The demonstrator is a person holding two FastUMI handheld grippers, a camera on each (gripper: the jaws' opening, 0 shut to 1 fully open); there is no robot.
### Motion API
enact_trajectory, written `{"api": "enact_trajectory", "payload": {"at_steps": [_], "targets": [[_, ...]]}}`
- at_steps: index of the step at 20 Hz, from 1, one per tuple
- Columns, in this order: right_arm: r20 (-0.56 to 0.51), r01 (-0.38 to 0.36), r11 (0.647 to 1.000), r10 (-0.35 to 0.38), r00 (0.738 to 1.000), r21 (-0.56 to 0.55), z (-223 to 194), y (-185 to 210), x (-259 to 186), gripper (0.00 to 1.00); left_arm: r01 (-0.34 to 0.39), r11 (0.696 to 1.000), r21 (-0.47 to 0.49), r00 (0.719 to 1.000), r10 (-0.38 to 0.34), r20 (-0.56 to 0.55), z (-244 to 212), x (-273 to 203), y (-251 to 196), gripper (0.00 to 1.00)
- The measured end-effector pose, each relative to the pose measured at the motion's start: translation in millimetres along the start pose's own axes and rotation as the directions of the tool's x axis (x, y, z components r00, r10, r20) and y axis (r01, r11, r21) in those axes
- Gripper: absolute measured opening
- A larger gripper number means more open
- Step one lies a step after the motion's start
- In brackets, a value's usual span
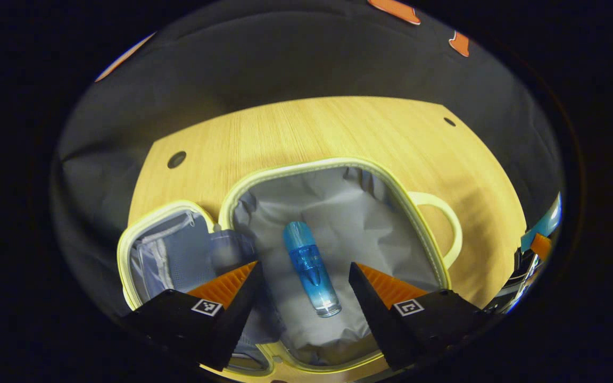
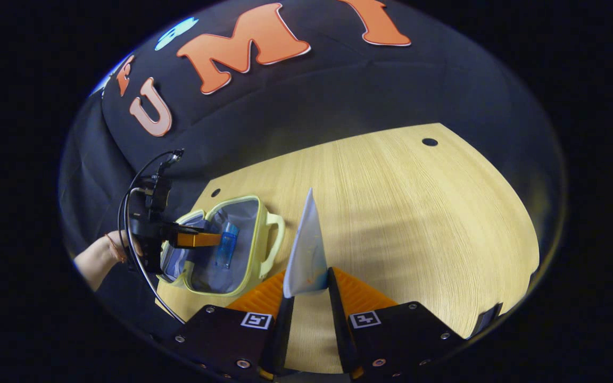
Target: First open the suitcase, pack the skin care products into it, and then close the suitcase.
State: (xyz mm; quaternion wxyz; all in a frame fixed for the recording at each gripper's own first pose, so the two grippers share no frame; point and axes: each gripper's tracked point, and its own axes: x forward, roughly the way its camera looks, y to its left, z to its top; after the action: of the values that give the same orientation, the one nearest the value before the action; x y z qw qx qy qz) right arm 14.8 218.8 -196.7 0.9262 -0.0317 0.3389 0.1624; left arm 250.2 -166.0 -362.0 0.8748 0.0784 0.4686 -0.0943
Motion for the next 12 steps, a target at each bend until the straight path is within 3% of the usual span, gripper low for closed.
{"api": "enact_trajectory", "payload": {"at_steps": [2,5,10,12], "targets": [[0.015,-0.024,0.999,0.024,1.000,-0.029,22.2,12.4,1.5,0.39,0.004,1.000,-0.020,0.995,-0.002,0.099,8.6,-25.1,0.3,1.00],[0.010,-0.047,0.997,0.048,0.999,-0.063,47.6,38.9,5.5,0.39,0.035,0.997,-0.062,0.962,-0.017,0.273,22.5,-69.6,12.4,1.00],[-0.157,-0.099,0.975,0.067,0.985,-0.200,41.7,104.7,26.9,0.39,0.075,0.984,-0.163,0.898,0.004,0.439,23.1,-129.8,61.4,1.00],[-0.250,-0.169,0.966,0.116,0.961,-0.198,33.0,142.4,37.0,0.39,0.061,0.979,-0.196,0.879,0.040,0.475,18.9,-149.7,86.5,0.98]]}}
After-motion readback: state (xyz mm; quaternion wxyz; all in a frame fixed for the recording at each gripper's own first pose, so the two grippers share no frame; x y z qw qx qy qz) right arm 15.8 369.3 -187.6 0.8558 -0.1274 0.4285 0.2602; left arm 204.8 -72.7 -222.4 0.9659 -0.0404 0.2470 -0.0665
